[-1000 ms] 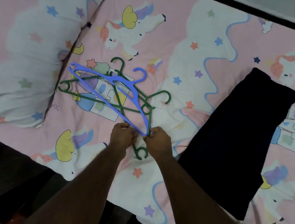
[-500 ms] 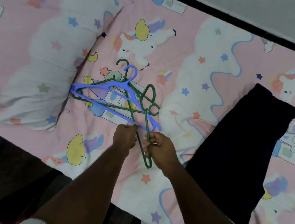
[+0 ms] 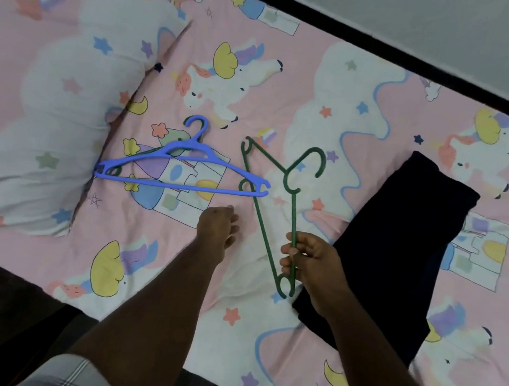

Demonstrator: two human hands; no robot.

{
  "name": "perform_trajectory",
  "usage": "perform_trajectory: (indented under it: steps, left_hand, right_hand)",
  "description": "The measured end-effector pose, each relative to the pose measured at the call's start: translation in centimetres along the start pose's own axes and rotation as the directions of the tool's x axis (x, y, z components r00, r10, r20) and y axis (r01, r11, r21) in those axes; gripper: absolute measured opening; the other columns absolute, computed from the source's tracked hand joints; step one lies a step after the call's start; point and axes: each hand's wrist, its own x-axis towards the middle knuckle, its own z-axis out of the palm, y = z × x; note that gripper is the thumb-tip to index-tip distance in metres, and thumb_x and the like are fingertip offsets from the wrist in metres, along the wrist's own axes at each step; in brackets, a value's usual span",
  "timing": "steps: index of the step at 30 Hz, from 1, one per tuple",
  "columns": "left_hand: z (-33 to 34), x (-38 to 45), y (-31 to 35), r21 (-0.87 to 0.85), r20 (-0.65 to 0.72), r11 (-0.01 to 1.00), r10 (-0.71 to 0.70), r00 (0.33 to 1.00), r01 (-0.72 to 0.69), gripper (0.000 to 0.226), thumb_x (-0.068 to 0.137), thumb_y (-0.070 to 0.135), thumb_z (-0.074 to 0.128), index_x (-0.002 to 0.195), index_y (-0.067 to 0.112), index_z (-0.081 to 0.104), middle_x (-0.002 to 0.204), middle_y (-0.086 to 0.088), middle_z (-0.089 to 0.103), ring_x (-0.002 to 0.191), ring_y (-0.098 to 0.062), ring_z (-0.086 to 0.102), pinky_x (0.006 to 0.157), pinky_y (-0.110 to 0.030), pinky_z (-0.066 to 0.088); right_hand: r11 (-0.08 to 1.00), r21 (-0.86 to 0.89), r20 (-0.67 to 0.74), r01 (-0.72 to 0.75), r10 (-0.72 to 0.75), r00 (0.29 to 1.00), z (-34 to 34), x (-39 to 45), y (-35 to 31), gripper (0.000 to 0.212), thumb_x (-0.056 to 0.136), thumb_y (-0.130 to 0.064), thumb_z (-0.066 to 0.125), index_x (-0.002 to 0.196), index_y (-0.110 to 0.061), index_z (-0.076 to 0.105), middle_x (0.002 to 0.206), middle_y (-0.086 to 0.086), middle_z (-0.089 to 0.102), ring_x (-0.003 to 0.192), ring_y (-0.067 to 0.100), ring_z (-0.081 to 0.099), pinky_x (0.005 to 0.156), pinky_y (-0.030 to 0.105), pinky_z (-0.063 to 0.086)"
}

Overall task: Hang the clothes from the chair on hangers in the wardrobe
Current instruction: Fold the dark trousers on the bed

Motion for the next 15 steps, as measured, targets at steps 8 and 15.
perform_trajectory:
  steps: [8, 15]
  left_hand:
    - [6.2, -2.7, -1.5, 0.244, 0.160, 0.931, 0.236, 0.959, -0.270, 0.004, 0.092, 0.023, 0.062, 0.091, 0.023, 0.065, 0.097, -0.004, 0.072, 0.085, -0.024, 0.069, 0.077, -0.036, 0.053]
    - [12.2, -5.0, 1.5, 0.434, 0.236, 0.628, 0.613, 0.754, -0.646, 0.023, 0.097, 0.019, 0.061, 0.118, 0.019, 0.070, 0.116, 0.003, 0.070, 0.112, -0.016, 0.063, 0.102, -0.032, 0.047]
  right_hand:
    - [0.996, 0.014, -0.160, 0.089, -0.086, 0.983, -5.5, -0.5, -1.0, 0.024, 0.097, 0.012, 0.046, 0.105, -0.005, 0.062, 0.082, 0.011, 0.063, 0.062, 0.015, 0.056, 0.056, 0.022, 0.053]
    - [0.931, -0.348, -0.197, 0.109, -0.187, 0.962, -15.9, 0.2, -2.9, 0.028, 0.100, 0.000, 0.048, 0.109, -0.021, 0.064, 0.095, 0.002, 0.067, 0.082, 0.020, 0.066, 0.075, 0.034, 0.057]
